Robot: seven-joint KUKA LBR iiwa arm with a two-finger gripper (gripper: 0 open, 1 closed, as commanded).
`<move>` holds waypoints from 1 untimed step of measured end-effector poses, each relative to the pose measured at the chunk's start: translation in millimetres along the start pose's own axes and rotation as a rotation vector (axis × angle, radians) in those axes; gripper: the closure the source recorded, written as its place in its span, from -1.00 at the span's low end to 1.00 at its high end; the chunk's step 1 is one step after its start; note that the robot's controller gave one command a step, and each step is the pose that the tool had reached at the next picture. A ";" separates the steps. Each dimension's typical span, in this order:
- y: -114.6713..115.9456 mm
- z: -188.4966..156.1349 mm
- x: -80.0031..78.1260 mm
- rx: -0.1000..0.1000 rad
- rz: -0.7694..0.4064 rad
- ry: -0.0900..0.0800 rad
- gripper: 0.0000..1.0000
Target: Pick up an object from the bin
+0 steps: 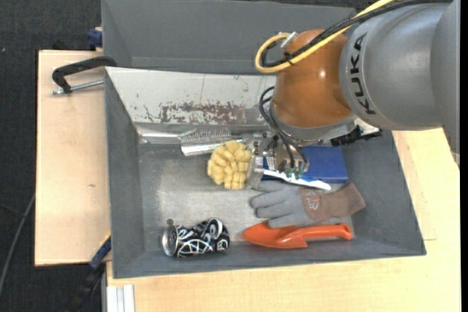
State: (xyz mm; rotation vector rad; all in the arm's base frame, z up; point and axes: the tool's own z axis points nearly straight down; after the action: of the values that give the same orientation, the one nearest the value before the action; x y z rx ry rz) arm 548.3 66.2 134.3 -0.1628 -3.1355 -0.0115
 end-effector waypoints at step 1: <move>0.7 -24.4 -1.8 -0.002 0.000 -0.008 1.00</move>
Offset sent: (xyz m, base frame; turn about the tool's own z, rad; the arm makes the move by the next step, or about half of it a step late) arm 0.0000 0.0001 0.0353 0.0000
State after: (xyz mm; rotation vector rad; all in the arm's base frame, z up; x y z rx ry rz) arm 550.2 66.5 158.6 -0.1627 -3.1440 -0.0140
